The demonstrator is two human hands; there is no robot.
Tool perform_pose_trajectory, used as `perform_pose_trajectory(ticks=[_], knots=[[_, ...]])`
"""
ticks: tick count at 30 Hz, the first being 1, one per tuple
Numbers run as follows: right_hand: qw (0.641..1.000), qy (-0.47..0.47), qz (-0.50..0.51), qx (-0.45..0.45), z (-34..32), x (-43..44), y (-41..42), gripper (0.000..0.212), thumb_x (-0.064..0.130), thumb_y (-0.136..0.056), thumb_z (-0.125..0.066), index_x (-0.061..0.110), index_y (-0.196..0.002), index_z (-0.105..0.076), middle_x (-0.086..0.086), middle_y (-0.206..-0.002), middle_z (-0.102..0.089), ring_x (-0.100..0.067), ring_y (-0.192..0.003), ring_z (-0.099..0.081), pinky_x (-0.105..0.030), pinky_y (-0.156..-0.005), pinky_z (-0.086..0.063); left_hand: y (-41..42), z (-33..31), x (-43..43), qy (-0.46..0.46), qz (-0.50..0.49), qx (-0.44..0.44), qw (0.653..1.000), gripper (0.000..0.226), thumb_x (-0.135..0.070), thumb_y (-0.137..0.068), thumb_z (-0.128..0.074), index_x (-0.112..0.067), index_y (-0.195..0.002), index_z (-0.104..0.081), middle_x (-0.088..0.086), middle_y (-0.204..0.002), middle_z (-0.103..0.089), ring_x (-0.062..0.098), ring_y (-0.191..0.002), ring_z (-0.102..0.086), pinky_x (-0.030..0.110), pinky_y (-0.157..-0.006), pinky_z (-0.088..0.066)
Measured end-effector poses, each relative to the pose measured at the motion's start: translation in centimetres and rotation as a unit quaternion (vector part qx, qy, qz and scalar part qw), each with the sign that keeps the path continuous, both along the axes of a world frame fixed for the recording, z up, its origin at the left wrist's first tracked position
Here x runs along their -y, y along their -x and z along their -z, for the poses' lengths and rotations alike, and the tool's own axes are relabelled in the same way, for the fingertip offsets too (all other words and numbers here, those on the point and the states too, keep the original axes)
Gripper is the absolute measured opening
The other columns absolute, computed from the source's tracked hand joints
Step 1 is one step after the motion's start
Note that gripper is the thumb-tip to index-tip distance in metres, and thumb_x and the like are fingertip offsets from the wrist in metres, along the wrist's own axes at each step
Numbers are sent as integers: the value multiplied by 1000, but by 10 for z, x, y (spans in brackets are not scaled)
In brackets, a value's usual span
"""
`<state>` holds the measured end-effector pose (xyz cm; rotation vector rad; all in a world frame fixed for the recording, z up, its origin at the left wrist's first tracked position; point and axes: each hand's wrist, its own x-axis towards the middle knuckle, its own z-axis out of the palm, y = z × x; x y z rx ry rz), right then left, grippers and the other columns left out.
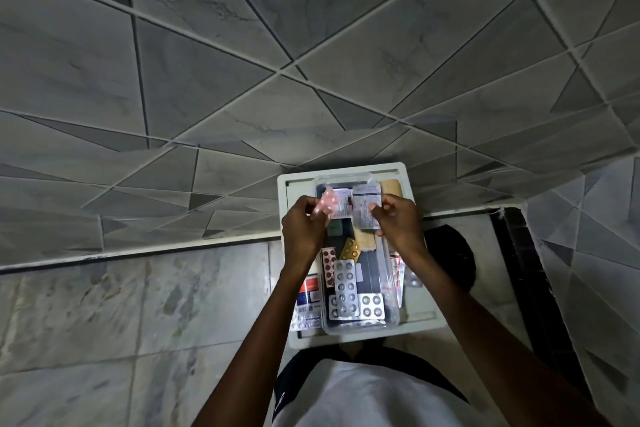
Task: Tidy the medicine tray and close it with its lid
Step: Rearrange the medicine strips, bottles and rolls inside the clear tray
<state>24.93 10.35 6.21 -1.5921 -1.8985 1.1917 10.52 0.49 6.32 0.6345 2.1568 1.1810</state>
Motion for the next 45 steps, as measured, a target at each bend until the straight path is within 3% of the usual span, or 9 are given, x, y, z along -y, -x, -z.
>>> perform_pose_trajectory(ticks=[3,6,10,15,23,28,35,39,45], knots=[[964,-208,-94,139,4,1,6,14,16,-84,-65,10,-93,-74,-12,-94,-71,-27,-76,-67,-33,-66,-57,-3,-2,-2,-28,-4,-88,996,24,-36,-88,-60,-13,-91,-68,2,-89,-70,16,-78,-64,19,-60,-42],[914,-282,-185,226,7,8,20,15,7,-81,-65,9,-95,-73,-14,-100,-70,-32,-86,-66,-36,-68,-55,-8,-4,-9,-14,6,-163,986,26,-35,-90,-58,-14,-96,-71,5,-95,-69,19,-81,-65,22,-65,-39],[934,-172,-224,220,18,6,29,17,12,-82,-65,7,-96,-71,-16,-100,-70,-32,-88,-67,-34,-71,-53,-10,-6,-20,36,-3,-191,981,21,-27,-90,-57,-16,-100,-73,9,-96,-71,26,-81,-67,25,-65,-39],[983,-89,-117,109,13,-3,19,21,8,-82,-63,9,-100,-75,-12,-101,-76,-27,-90,-70,-27,-78,-52,-15,-1,-33,88,27,-174,980,23,-23,-93,-51,-13,-103,-69,11,-101,-69,28,-87,-69,24,-67,-42],[993,-23,49,103,27,-35,-41,19,1,-77,-57,8,-85,-72,-12,-89,-76,-31,-85,-70,-31,-78,-55,-35,29,-38,159,174,-228,945,63,-16,-74,-76,-11,-130,-47,11,-138,-48,30,-112,-59,37,-87,-52],[987,46,28,152,37,-50,-54,32,22,-78,-73,7,-105,-65,-16,-107,-70,-31,-98,-66,-27,-78,-47,-44,35,-39,132,156,-218,954,36,-12,-87,-58,-6,-123,-56,16,-125,-62,32,-108,-63,35,-87,-52],[964,55,-64,251,41,-55,-42,62,48,-65,-80,8,-109,-61,-16,-111,-68,-34,-100,-65,-34,-75,-51,-37,15,-28,91,123,-221,963,49,-2,-70,-68,-9,-117,-61,12,-123,-60,32,-109,-58,38,-81,-51],[956,72,-64,278,34,-57,-36,61,45,-63,-82,8,-108,-65,-15,-110,-69,-33,-98,-67,-30,-68,-46,-30,5,-19,118,55,-268,955,52,-7,-73,-65,-10,-124,-56,15,-126,-55,35,-112,-52,43,-83,-49],[978,48,-5,203,-8,-42,-37,48,44,-63,-79,9,-95,-72,-14,-96,-75,-30,-86,-70,-30,-68,-52,-12,19,-2,86,5,-143,986,33,-14,-81,-67,-8,-113,-62,15,-107,-71,32,-89,-70,32,-77,-51]])
